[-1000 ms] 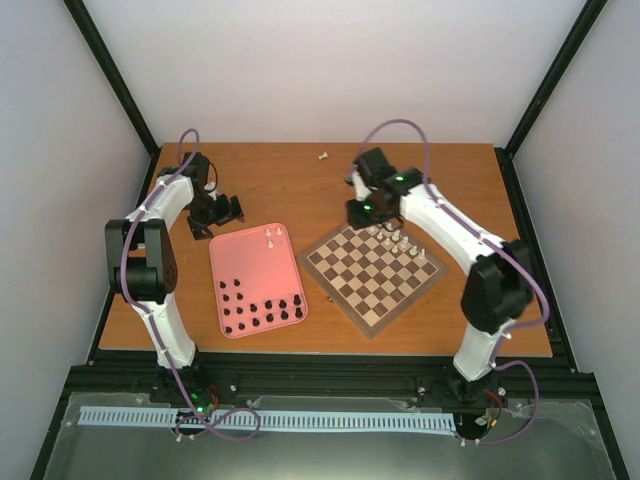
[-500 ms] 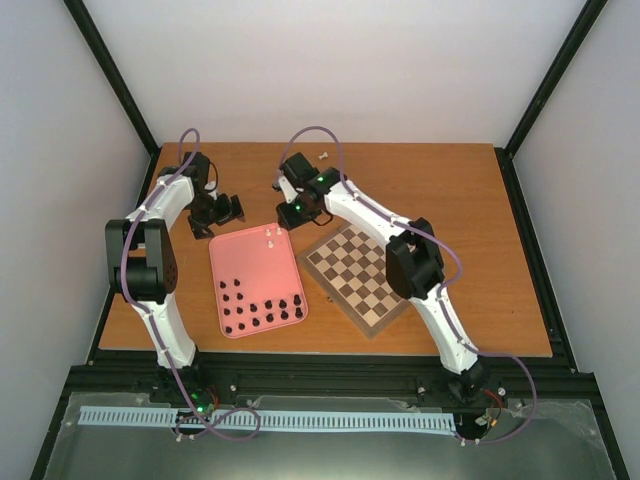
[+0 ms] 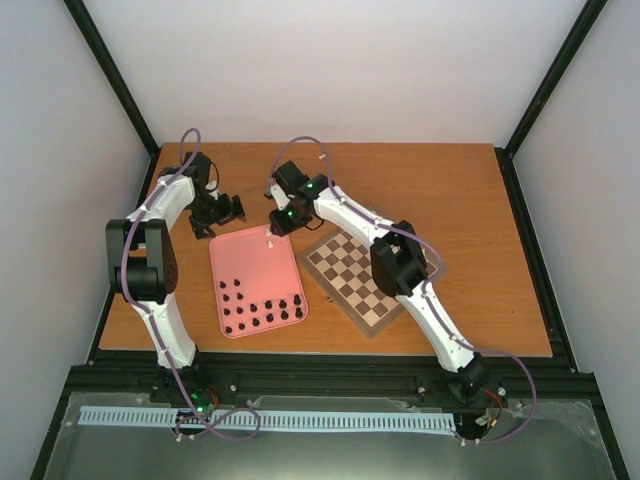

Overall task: Set up the chess pieces on the board
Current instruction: Pick up the chess piece from the storage box.

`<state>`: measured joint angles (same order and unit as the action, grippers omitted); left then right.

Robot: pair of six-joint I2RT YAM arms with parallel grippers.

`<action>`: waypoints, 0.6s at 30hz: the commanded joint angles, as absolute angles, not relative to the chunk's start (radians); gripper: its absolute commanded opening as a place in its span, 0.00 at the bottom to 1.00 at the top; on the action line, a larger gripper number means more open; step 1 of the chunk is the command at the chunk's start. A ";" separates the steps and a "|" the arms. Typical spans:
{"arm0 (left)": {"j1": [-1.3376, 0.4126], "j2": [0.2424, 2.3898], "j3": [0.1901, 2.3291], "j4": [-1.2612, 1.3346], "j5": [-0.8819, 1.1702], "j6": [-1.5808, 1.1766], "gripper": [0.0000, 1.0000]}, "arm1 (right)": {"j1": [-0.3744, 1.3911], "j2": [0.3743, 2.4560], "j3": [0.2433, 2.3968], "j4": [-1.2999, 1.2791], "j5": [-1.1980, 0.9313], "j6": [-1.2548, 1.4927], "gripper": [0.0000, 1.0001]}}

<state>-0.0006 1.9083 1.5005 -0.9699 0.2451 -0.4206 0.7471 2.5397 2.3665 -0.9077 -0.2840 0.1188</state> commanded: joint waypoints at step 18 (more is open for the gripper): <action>-0.012 1.885 1.482 -0.958 0.271 -0.417 1.00 | 0.755 2.648 2.456 -0.879 -0.268 0.124 0.36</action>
<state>-0.0040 1.9083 1.4834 -0.9657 0.2569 -0.4210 0.7471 2.6053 2.4229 -0.8909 -0.2810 0.1196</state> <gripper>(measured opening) 0.997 0.369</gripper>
